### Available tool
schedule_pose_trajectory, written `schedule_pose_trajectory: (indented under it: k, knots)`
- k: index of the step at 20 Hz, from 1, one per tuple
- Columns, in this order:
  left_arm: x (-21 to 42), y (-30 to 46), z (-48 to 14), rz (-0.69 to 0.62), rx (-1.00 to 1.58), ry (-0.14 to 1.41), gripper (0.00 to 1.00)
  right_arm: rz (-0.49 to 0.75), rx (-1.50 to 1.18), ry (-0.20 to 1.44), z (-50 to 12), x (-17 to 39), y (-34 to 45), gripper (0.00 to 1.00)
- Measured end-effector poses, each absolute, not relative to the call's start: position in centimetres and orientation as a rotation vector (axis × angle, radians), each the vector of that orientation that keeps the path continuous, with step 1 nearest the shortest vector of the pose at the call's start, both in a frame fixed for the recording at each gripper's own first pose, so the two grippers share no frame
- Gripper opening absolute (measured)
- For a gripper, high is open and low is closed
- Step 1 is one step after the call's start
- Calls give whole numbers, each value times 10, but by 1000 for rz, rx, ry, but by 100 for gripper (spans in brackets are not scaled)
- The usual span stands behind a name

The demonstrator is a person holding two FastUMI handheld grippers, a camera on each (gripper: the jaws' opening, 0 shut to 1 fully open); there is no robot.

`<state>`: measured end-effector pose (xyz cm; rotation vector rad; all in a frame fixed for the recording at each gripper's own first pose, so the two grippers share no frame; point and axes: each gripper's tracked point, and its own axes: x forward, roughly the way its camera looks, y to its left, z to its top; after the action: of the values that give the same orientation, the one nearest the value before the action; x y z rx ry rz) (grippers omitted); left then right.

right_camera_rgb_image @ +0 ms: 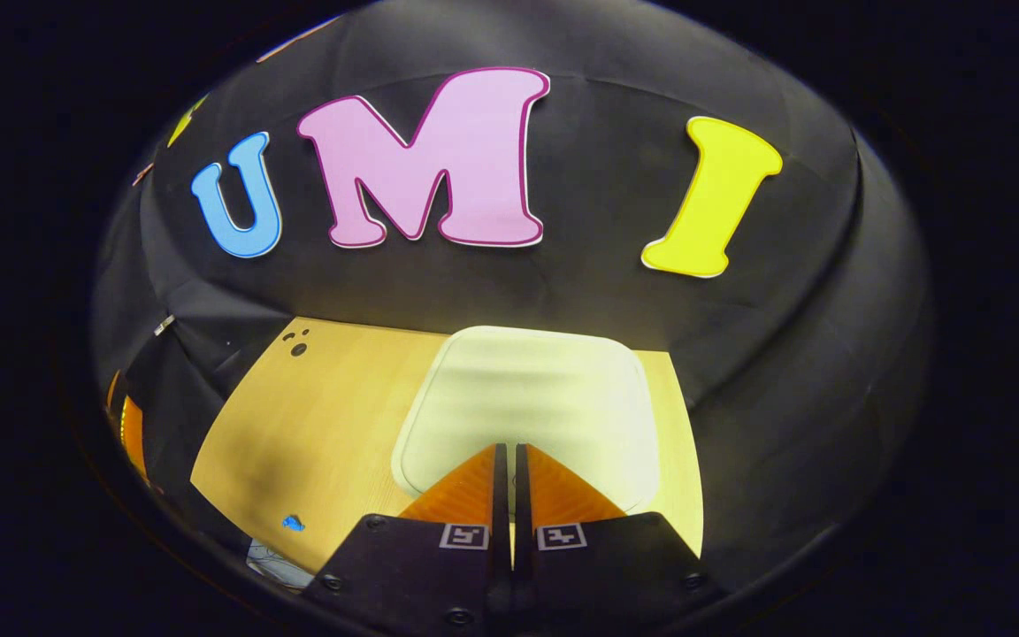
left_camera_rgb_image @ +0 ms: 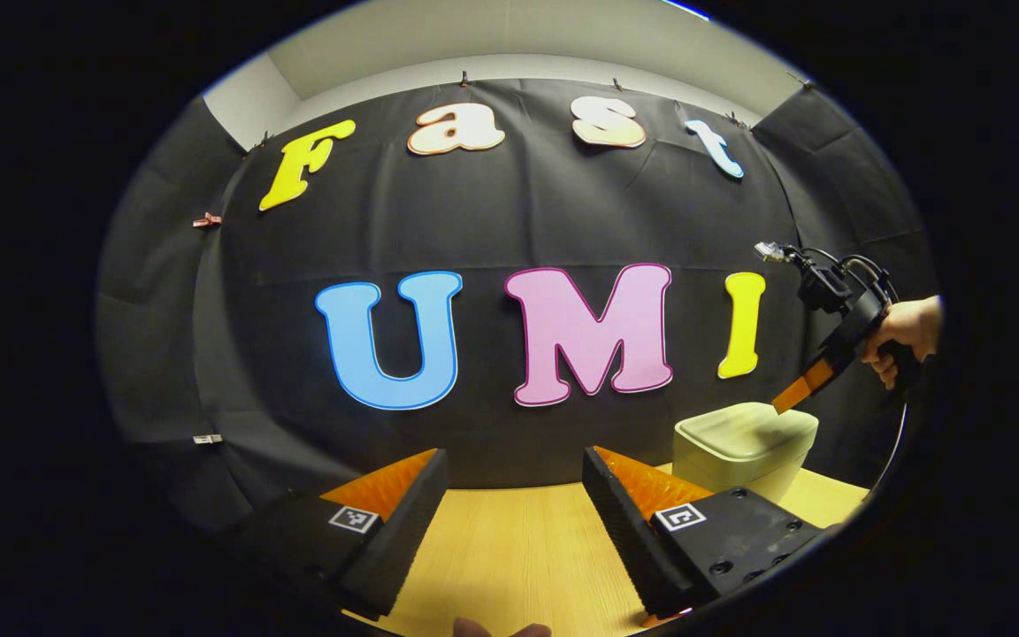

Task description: Press the lid of the desktop garbage bin to open it, pick up the crumpled paper on the desktop and throw it into the bin, then pick up the pop can on the desktop and drop it into the bin, and finally close the garbage bin lid.

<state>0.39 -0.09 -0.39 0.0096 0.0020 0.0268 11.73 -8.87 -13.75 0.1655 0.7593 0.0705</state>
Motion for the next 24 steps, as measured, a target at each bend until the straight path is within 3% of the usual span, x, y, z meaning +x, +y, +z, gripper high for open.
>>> schedule_pose_trajectory:
  k: [24]
  knots:
    - [2,-1,-6,47,17,8,97,109,193,841,-174,116,-89,5]
